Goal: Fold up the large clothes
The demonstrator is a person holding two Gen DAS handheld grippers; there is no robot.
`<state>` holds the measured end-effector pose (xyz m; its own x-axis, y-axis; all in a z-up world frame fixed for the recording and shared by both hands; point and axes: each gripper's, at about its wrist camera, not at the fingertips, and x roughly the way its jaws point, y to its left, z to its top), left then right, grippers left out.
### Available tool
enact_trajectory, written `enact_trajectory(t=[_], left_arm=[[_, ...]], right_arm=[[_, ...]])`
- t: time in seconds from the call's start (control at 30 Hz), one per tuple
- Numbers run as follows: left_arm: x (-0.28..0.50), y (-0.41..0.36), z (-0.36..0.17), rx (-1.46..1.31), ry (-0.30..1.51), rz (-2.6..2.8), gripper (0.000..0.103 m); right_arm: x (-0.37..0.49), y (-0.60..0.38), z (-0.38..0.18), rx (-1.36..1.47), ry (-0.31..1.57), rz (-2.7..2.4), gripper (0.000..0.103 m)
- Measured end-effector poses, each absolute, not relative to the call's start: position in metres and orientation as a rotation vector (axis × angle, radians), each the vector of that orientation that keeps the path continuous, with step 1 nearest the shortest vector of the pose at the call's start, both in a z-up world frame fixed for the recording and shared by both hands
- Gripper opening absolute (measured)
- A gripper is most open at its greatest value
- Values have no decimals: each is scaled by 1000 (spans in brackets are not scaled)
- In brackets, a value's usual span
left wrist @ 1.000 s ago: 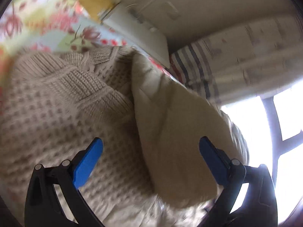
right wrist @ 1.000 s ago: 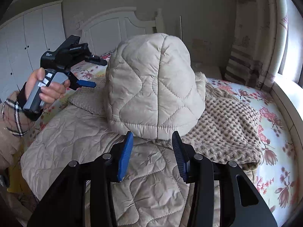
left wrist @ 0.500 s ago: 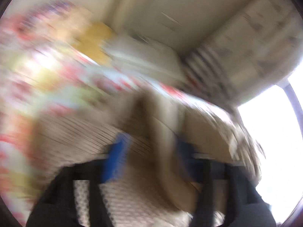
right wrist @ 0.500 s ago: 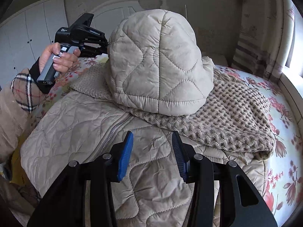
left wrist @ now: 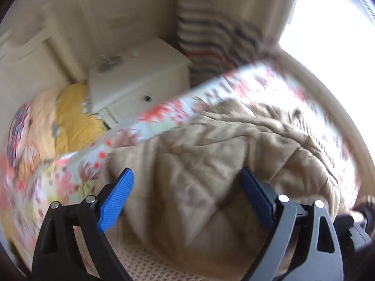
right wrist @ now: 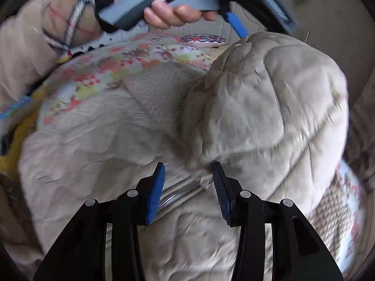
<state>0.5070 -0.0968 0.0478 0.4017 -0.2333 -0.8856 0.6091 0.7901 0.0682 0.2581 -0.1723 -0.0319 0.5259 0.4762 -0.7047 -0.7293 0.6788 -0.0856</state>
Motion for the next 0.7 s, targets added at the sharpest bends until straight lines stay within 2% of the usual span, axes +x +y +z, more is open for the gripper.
enact_trajectory(t=[0.1,0.17,0.27,0.37,0.47,0.57,0.7], left_arm=[[505,-127,47,568,1067,-635,86],[502,-139,54,623,1067,-674,85],[503,-140,73,615,1042,-685,84],[504,-134,78,567,1058,-730,84],[495,-126,58,608,1083,-742,84],[490,-112,40,651,1092,-703,84],[502,-97,51,597,1033,-663,84]], right_arm=[[297,-155,-30,-467,623,628,41],[317,-142,-26,-539,522,499,37],[340,-130,-14,-567,359,239,35],[343,-121,-15,-577,291,127,37],[335,-113,-22,-574,348,187,46],[306,-117,-26,-573,440,376,46],[255,-144,-42,-621,466,428,45]])
